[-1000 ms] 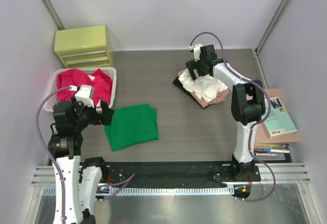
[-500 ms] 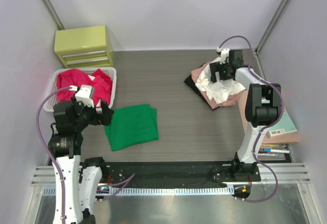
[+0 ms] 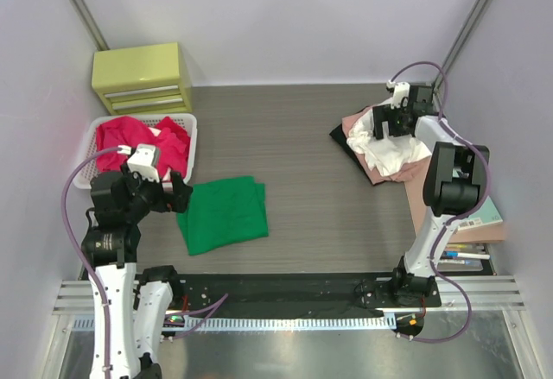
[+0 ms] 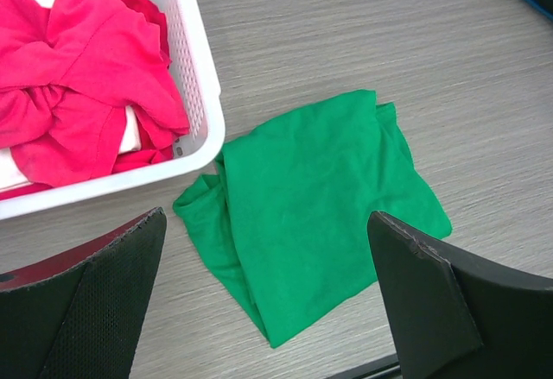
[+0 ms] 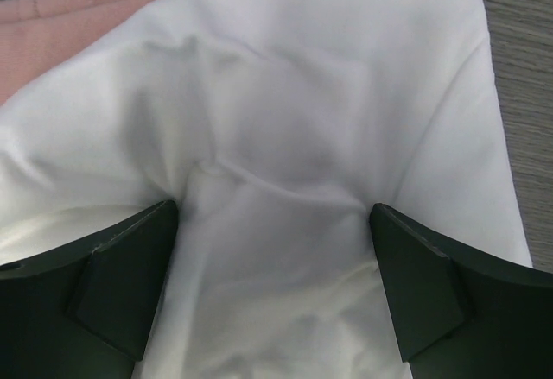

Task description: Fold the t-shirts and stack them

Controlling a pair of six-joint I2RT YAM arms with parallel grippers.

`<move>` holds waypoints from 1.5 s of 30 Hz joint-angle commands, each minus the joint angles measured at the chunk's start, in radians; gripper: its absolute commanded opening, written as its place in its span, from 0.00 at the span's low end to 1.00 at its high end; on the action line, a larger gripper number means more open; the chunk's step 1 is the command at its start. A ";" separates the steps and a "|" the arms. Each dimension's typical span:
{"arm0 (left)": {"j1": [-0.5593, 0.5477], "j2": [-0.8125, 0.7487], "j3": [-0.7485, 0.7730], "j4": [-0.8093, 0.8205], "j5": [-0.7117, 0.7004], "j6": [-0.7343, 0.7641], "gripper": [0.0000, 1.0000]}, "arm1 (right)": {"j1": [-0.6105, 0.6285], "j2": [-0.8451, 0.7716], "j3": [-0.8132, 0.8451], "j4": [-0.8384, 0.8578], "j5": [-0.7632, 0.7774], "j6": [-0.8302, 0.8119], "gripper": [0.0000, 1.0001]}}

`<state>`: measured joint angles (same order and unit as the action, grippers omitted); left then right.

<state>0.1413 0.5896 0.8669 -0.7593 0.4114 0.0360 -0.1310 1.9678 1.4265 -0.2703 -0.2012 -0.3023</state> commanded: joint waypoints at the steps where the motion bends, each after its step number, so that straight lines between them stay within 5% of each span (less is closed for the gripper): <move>1: 0.000 0.026 0.017 0.003 0.009 0.019 1.00 | -0.001 -0.191 -0.032 -0.055 -0.110 -0.018 1.00; 6: 0.000 0.003 0.030 -0.002 0.010 0.015 1.00 | 0.002 -0.496 -0.052 -0.162 -0.240 -0.032 1.00; 10: 0.000 -0.020 -0.014 0.024 -0.009 0.015 1.00 | 0.020 -0.624 -0.052 -0.421 -0.466 -0.088 1.00; 12: 0.000 -0.011 -0.012 0.031 -0.006 0.013 1.00 | 0.161 -0.635 -0.140 -0.520 -0.402 -0.129 1.00; 15: 0.000 0.010 -0.011 0.031 -0.003 0.016 1.00 | 0.445 -0.662 -0.332 -0.387 -0.177 -0.098 1.00; 21: 0.000 -0.001 -0.006 0.023 -0.022 0.018 1.00 | 0.772 -0.480 -0.267 -0.302 -0.188 -0.011 1.00; 28: 0.004 -0.008 -0.005 0.023 -0.029 0.018 1.00 | 0.990 -0.311 -0.108 -0.257 -0.096 -0.001 1.00; 45: 0.055 -0.051 -0.002 0.026 -0.052 0.016 1.00 | 1.127 0.103 0.270 -0.216 -0.135 -0.017 1.00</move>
<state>0.1864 0.5426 0.8604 -0.7597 0.3626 0.0383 0.9836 2.0426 1.5692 -0.5274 -0.3145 -0.3225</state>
